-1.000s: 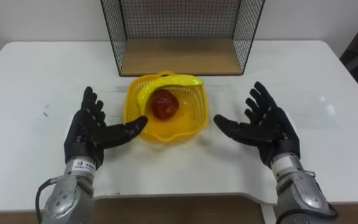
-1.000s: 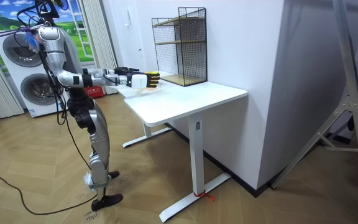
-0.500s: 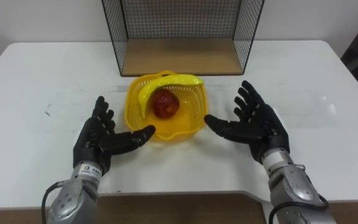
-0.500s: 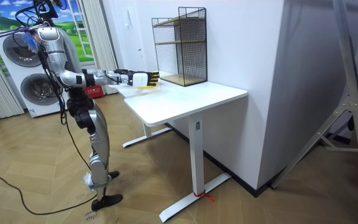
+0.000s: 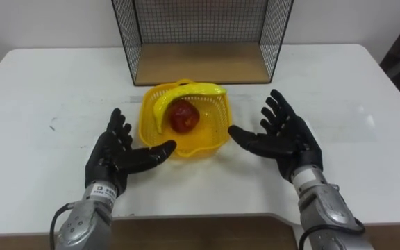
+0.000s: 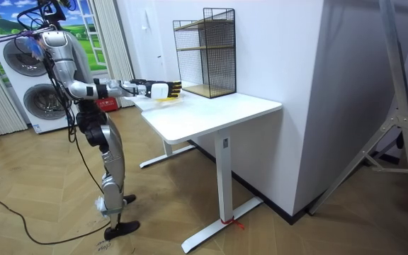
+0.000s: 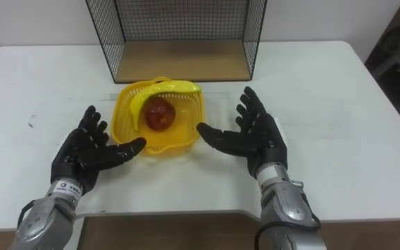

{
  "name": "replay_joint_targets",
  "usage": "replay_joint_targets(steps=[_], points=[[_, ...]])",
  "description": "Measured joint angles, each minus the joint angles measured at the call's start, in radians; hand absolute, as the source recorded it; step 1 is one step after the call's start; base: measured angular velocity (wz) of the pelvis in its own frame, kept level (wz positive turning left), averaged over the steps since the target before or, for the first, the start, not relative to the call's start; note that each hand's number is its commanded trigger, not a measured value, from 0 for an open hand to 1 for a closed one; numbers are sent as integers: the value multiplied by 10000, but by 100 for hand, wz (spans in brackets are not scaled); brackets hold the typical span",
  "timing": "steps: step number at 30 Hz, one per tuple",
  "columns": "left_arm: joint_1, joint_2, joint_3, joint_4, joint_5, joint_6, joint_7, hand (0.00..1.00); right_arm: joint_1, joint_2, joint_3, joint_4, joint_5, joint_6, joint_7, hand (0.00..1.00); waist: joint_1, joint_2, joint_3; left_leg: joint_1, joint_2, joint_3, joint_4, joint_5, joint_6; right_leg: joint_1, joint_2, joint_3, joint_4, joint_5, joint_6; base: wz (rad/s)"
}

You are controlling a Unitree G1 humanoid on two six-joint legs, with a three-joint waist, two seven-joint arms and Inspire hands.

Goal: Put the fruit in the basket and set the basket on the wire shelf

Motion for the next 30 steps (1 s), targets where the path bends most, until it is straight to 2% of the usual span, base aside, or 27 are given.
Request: replay_joint_targets(steps=[6,12,14,20,30], points=[[0,8,1,19,-6,6,-125,0,-75,7,78,61,-194,-2,16,0,23,-10,7,45,0,-7,-2,1,0,62,1,13,0,1,-1,0],[-74,6,-2,22,-8,4,-101,0,-256,7,350,385,-346,-5,56,0,25,-122,76,-27,0,-32,3,2,-1,8,2,0,-1,2,-4,0],[-261,11,-11,22,-3,4,-64,0,-282,7,390,384,-335,-4,215,0,50,-157,95,-34,-3,-32,-2,2,0,8,0,1,-16,2,-4,0],[-608,16,-117,25,33,2,-70,0,-543,12,582,389,-535,-5,274,0,35,-118,87,-28,-3,-33,-4,2,0,10,-3,-9,-13,2,-4,0],[-656,-3,-525,25,61,5,-170,0,-630,198,1096,388,-872,-5,382,0,-7,-112,84,-9,-3,-36,14,3,0,33,-4,-12,13,2,-4,0]])
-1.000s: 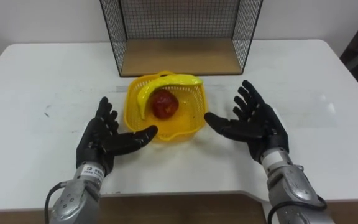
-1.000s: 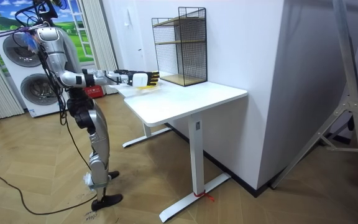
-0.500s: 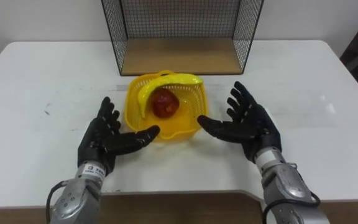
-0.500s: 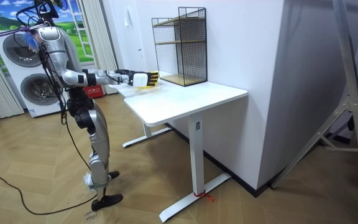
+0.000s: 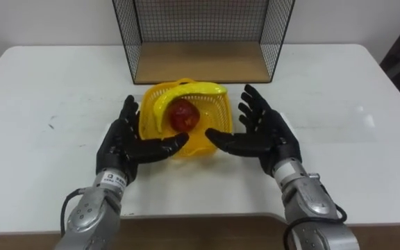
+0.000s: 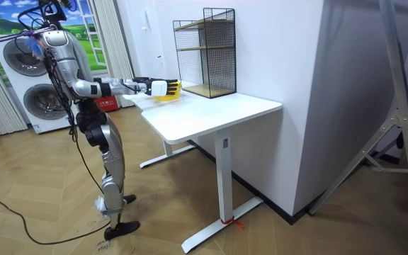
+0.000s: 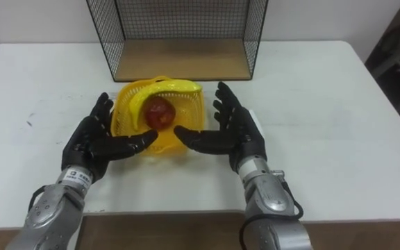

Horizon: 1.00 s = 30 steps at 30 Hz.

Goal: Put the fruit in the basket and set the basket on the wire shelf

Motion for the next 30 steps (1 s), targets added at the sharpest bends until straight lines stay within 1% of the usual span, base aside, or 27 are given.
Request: replay_joint_targets(steps=[8,11,21,30], points=[[-7,-20,-71,1,-10,1,-150,0,0,60,130,2,-17,2,299,0,-22,-1,0,-8,0,3,-2,0,0,1,4,10,7,0,0,0],[-8,-10,-241,4,-4,1,-146,0,0,59,180,96,57,1,311,0,-32,-1,0,-3,0,4,-1,0,0,2,4,17,6,0,0,0],[-6,-22,-375,46,-12,2,-132,0,0,57,233,293,277,-41,310,0,-46,3,3,-2,-1,5,-3,-1,0,55,9,25,0,0,0,0],[-6,7,-422,45,-19,-1,-110,0,0,59,297,452,279,-238,299,0,-41,-10,-7,28,-2,4,-1,-1,0,36,8,33,-1,0,0,0]])
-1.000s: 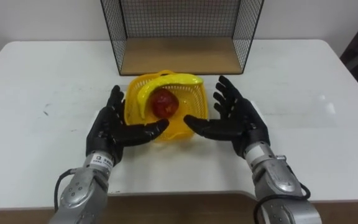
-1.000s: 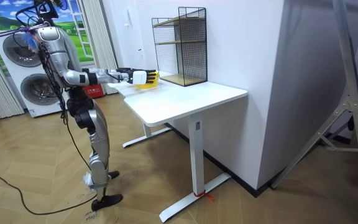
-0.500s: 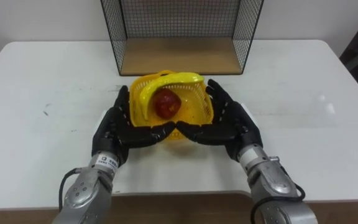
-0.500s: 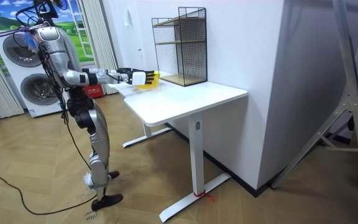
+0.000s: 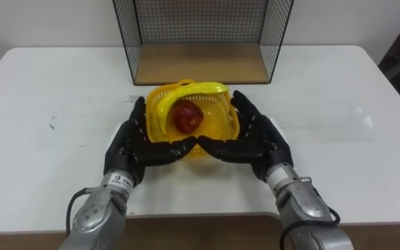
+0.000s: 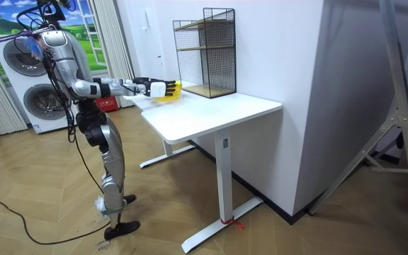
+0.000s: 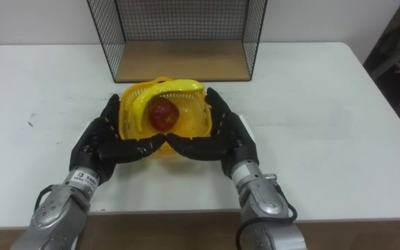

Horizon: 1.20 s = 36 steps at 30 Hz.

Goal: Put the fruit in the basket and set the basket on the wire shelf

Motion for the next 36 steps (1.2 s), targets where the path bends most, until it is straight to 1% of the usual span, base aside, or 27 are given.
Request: replay_joint_targets(steps=[2,5,8,18,25,36], points=[[0,5,-26,-2,3,0,7,0,-4,4,6,168,86,-150,-2,0,-9,-1,-21,-20,0,-1,1,0,0,-21,0,-3,-1,0,0,0],[0,-7,-42,-2,3,0,17,0,-4,2,4,218,147,-168,-13,0,-22,-4,-66,-31,0,-1,0,0,0,-36,0,-4,1,0,0,0],[-1,-26,-44,-2,-9,2,23,0,-4,0,35,217,159,-166,-36,0,-36,-10,-91,-33,0,-2,0,0,0,-42,0,-2,1,0,0,0],[-1,-114,-70,-30,0,1,146,0,-4,-3,83,164,160,-165,-129,0,-82,11,-110,-34,0,2,-2,0,0,-53,0,1,2,0,0,0],[-2,-131,-112,-47,-2,1,139,0,-4,2,96,142,182,-165,-270,0,-226,23,-125,-28,0,12,-1,0,0,-50,-3,6,2,2,-1,0],[-5,-176,-220,-285,5,2,140,0,-4,-20,77,63,239,-147,-484,0,-238,-6,-139,-34,7,117,-9,0,1,-113,-1,116,15,4,0,-2]])
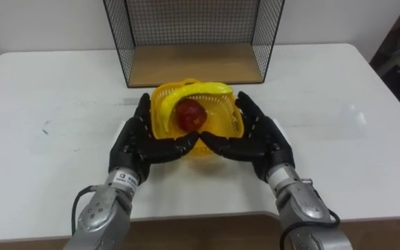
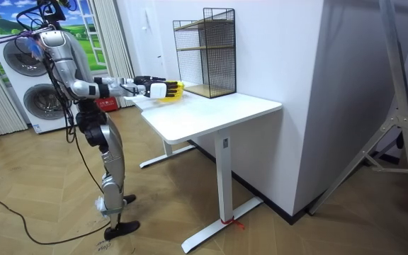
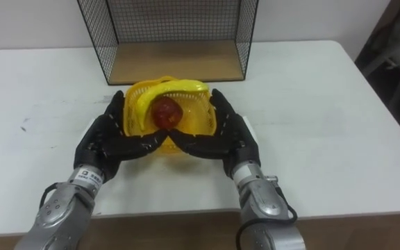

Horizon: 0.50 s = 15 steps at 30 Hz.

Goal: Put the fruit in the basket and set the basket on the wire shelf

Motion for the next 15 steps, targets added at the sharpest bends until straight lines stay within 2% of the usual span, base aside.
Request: replay_joint_targets(steps=[6,11,15], points=[[-1,-46,-25,-15,0,0,3,0,0,-21,-28,-133,-24,0,-220,0,-47,-34,12,13,1,37,-1,0,0,-1,0,40,-5,1,1,0],[-6,-55,-28,-166,-1,-2,46,0,0,-11,-20,-186,-39,0,-337,0,-243,-48,22,-3,0,42,2,0,0,-22,1,44,-1,2,3,0],[-282,-67,-93,-189,-1,-7,49,0,0,-30,-24,-186,-46,0,-517,0,-243,-54,26,-4,3,96,-2,0,1,-50,3,91,5,3,3,-4]])
